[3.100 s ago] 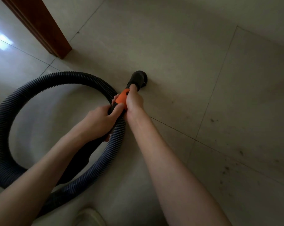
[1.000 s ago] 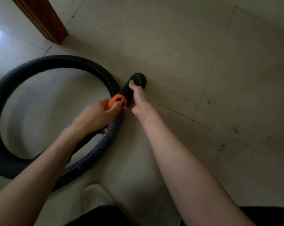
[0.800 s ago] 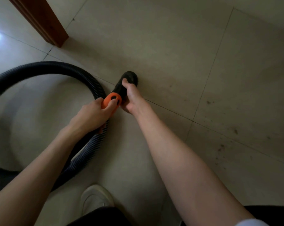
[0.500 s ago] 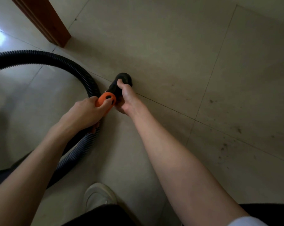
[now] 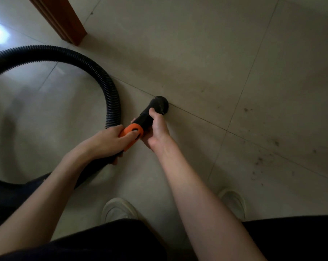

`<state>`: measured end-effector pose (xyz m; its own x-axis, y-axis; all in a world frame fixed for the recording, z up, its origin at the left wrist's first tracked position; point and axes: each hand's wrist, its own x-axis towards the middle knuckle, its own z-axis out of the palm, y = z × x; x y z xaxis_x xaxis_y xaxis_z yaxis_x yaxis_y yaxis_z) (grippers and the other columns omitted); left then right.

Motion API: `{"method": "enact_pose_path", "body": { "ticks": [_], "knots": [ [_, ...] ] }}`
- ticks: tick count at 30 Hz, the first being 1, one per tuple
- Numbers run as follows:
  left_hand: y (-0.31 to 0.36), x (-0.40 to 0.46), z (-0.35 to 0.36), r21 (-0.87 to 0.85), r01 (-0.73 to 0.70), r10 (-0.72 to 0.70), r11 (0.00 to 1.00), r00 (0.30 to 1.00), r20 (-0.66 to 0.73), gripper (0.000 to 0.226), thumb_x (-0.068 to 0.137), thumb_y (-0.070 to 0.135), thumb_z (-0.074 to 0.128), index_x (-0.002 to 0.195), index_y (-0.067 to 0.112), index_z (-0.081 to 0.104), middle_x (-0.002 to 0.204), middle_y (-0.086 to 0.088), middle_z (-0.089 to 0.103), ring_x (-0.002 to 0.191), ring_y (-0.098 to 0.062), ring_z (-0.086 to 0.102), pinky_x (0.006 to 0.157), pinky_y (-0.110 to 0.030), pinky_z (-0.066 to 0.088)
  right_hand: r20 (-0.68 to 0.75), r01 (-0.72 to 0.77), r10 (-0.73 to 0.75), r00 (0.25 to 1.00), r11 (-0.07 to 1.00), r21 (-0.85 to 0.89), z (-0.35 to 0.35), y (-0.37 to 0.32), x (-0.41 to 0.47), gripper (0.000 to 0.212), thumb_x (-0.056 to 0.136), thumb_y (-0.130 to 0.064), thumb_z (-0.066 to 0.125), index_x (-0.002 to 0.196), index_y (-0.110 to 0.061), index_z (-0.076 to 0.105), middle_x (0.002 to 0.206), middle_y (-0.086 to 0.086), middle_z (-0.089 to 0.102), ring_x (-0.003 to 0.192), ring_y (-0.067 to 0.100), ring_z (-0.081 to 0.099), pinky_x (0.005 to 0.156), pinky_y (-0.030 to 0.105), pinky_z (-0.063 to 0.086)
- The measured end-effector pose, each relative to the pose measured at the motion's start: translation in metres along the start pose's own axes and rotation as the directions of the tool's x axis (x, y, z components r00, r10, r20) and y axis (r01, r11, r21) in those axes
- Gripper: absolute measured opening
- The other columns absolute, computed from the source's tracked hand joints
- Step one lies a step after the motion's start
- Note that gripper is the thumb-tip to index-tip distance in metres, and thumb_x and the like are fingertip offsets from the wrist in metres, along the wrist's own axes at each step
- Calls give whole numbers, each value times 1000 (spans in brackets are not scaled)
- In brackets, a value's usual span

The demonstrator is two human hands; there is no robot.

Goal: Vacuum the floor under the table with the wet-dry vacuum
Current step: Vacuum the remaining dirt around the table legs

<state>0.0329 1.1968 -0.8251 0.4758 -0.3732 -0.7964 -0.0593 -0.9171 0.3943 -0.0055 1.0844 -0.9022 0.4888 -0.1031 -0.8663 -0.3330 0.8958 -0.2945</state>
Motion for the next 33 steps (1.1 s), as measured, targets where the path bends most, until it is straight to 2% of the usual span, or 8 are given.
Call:
{"method": "enact_pose_path", "body": {
  "ticks": [3, 7, 9, 12, 22, 26, 29, 33],
  "knots": [
    [2, -4, 10, 28, -10, 11, 1000, 1000, -29, 43, 94, 54, 36, 100, 14, 52, 73, -7, 63, 47, -17, 61, 51, -25, 53, 15, -29, 28, 999, 1000, 13, -6, 8, -12, 44, 97, -36, 46, 122, 0, 48, 76, 16, 57, 61, 26, 60, 55, 33, 50],
    [-1, -12, 21, 8, 5, -5, 1000, 1000, 1, 41, 93, 55, 36, 95, 17, 53, 70, -7, 60, 45, -16, 58, 47, -24, 49, 59, -64, 60, 996, 996, 68, -23, 12, -26, 31, 97, -30, 50, 105, 0, 54, 84, 18, 59, 76, 29, 60, 67, 37, 52],
    [-1, -14, 26, 15, 3, -3, 1000, 1000, 24, 41, 93, 55, 36, 98, 18, 53, 69, -6, 59, 45, -15, 57, 46, -22, 47, 36, -54, 51, 998, 995, 88, -32, 15, -32, 37, 96, -31, 52, 113, 1, 55, 90, 18, 60, 81, 29, 60, 69, 36, 52],
    [8, -13, 33, 20, -18, 16, 1000, 997, 74, 43, 93, 55, 36, 106, 18, 54, 69, -6, 60, 42, -13, 56, 44, -21, 47, -51, -7, 11, 999, 996, 89, -44, 17, -36, 48, 96, -36, 53, 129, -2, 51, 88, 14, 63, 78, 25, 63, 61, 32, 53],
    [48, -5, 63, 111, -134, 115, 985, 980, 163, 46, 95, 55, 33, 108, 15, 53, 72, -6, 61, 47, -13, 55, 47, -19, 49, -192, 89, -59, 980, 985, 149, -91, -8, -49, 48, 95, -36, 55, 129, -2, 51, 86, 13, 61, 75, 25, 61, 58, 34, 51],
    [67, -1, 75, 128, -126, 107, 984, 984, 144, 45, 96, 53, 33, 105, 14, 53, 70, -5, 60, 46, -13, 55, 46, -20, 48, -246, 134, -91, 965, 978, 161, -101, -19, -47, 50, 92, -39, 59, 126, -2, 53, 92, 14, 63, 82, 27, 62, 72, 38, 54],
    [76, 5, 74, 82, -104, 94, 991, 988, 122, 43, 96, 52, 33, 103, 14, 52, 69, -5, 58, 45, -11, 53, 45, -19, 45, -251, 156, -120, 960, 979, 128, -97, -30, -42, 43, 92, -40, 59, 113, -4, 54, 94, 13, 63, 88, 27, 62, 87, 42, 53],
    [84, 16, 68, 56, -113, 111, 992, 993, 27, 42, 95, 53, 33, 99, 15, 52, 66, -4, 59, 40, -9, 52, 44, -19, 45, -220, 157, -141, 965, 986, 57, -87, -48, -32, 38, 93, -41, 55, 106, -5, 53, 91, 11, 62, 86, 24, 62, 93, 40, 51]
  ]
}}
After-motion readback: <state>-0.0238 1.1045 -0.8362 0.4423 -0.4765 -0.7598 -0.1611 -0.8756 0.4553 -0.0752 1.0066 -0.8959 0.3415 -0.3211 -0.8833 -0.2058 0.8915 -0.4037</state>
